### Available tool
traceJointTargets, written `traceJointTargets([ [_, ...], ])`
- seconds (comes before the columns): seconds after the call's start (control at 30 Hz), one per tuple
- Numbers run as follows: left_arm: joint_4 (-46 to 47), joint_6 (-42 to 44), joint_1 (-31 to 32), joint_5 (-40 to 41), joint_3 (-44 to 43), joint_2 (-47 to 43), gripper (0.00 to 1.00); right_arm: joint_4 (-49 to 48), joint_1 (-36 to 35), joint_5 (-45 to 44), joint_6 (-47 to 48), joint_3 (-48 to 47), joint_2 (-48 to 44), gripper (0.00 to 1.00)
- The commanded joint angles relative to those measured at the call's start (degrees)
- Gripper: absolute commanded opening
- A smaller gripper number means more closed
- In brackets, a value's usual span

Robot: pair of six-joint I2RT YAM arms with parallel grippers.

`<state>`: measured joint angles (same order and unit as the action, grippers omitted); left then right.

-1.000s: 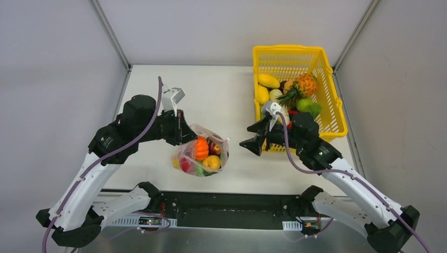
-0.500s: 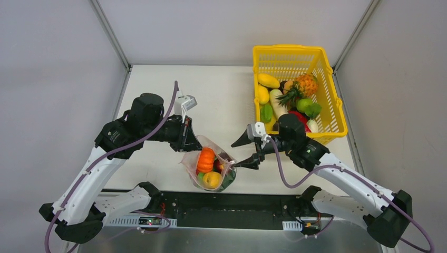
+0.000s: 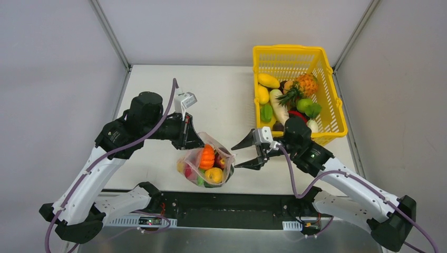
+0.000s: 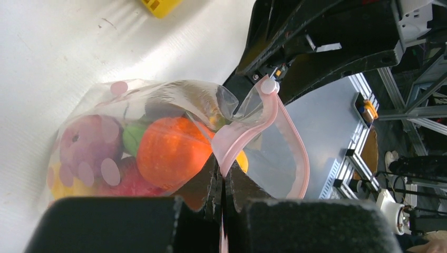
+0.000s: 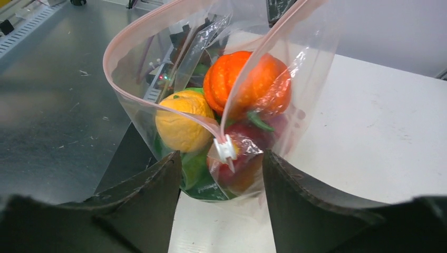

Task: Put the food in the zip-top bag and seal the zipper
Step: Zip the zipper food storage bag at the center of the board.

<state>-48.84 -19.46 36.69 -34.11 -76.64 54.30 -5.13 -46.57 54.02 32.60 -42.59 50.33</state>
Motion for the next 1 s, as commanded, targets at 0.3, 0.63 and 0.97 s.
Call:
traceJointTargets([
  [0.3,7.9,-2.8,0.0,-1.9,0.5,-1.3,0.0,-12.2,-2.5,-2.2,-3.1,2.8,1.2,0.43],
  [0.63,8.4,-2.9,0.0,-0.6,1.2,-2.4,0.0,-14.1,-2.5,-4.3,-3.3,4.0,1.2,0.18],
  [0.97,9.1,-3.3,0.0,1.2,1.6,-2.9,0.0,-14.2,-2.5,-4.8,-3.4,4.6,0.9,0.3],
])
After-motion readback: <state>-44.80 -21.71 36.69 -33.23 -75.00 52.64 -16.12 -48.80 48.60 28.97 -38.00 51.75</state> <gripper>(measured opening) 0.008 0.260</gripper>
